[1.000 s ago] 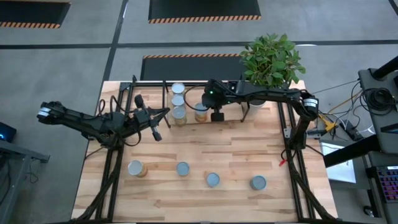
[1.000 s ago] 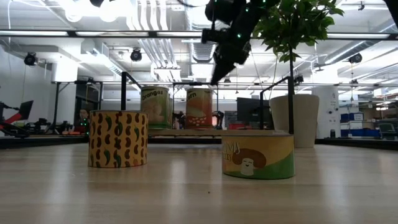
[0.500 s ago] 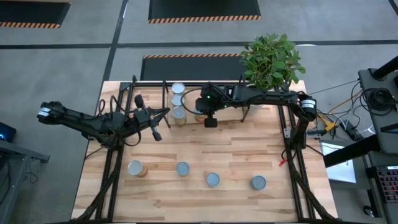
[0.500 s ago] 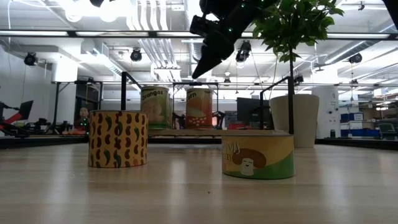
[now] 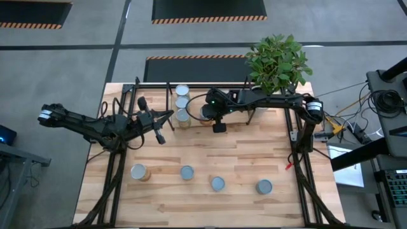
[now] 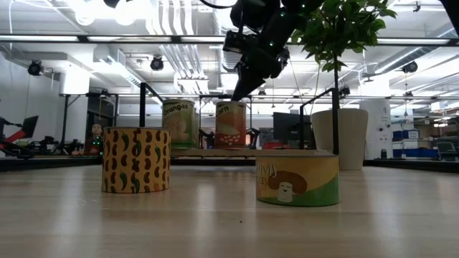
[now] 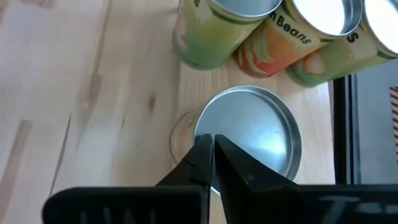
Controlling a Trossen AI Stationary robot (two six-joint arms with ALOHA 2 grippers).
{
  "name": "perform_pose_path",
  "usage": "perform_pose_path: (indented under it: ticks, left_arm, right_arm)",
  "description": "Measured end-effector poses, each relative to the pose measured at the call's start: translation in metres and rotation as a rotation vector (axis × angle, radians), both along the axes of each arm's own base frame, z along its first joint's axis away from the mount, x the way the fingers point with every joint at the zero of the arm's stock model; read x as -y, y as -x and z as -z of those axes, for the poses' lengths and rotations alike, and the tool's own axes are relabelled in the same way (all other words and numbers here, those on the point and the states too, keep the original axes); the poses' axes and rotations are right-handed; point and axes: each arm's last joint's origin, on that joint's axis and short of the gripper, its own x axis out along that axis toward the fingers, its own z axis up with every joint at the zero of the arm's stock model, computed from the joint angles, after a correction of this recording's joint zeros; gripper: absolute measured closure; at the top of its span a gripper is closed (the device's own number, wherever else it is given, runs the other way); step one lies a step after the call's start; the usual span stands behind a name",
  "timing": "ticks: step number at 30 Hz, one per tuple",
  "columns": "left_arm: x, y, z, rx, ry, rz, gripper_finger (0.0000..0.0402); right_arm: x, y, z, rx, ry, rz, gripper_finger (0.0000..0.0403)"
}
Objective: Pick and place cans onto a shelf
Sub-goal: Put the right canned corn on the shelf, then put the canned corn on the shelf
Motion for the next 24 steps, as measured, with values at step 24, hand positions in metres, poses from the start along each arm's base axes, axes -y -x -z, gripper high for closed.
perform_pose_path:
  ticks: [24]
  left_arm:
    - [0.0,0.0,0.0,0.083,0.158,0.027,0.0402]
  right_arm:
    - [-0.084,0.083,-0.047,0.271,-0.043,-0.126,0.0394]
